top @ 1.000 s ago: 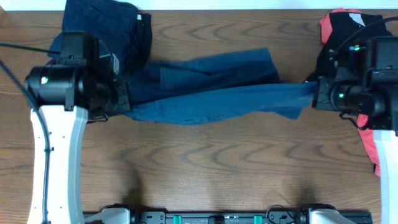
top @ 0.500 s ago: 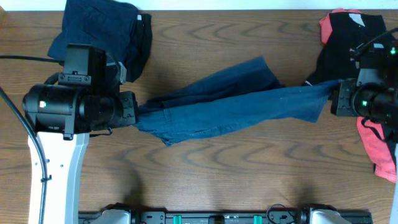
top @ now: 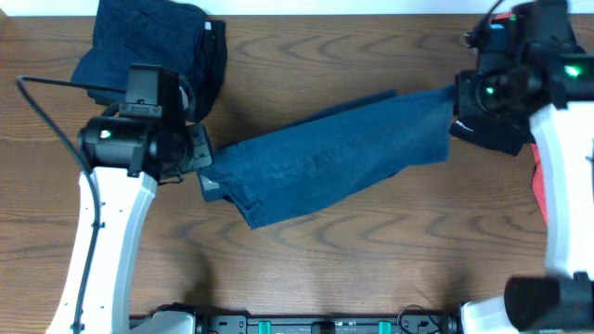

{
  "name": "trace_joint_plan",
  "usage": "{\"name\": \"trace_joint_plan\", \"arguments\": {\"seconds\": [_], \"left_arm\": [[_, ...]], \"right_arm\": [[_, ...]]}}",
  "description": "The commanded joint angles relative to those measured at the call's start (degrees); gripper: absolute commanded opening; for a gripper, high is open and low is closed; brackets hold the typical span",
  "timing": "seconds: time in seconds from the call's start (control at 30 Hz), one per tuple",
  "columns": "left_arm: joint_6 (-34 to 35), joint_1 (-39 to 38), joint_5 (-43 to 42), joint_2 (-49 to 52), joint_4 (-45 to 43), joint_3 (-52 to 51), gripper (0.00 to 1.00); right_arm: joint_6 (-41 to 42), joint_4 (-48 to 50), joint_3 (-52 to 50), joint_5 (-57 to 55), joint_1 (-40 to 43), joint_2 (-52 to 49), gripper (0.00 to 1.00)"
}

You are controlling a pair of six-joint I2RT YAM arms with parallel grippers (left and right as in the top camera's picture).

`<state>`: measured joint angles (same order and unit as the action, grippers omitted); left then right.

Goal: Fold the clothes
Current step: 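Lower the shorts onto the table center and release both grippers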

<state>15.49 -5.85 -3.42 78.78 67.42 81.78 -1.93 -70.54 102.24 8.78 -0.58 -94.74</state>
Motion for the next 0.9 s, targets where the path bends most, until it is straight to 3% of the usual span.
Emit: {"name": "trace_joint_plan", "arguments": {"seconds": [0.0,0.1,0.53,0.87], "left_arm": [[3.9,0.0,5.5,1.7,-4.1,-3.5,0.06],[6.5,0.0,9.0,4.1,-7.6,-5.2,0.06],[9.8,0.0,9.0,20.5,-15.5,-5.4,0.06],[10.1,0.0,9.1,27.7,-20.9,-5.4,0.09]], "right_arm": [[-0.8,3.2,-0.3,-0.1,-0.6,-5.8,0.01],[-2.1,8.3,-0.3,1.7,-0.8,-9.9,0.01],[-2.0,27.2,-0.3,2.3,-4.8,-23.5,0.01],[-1.3,34.8,-0.3,1.5,-7.7,-31.4,0.01]]}}
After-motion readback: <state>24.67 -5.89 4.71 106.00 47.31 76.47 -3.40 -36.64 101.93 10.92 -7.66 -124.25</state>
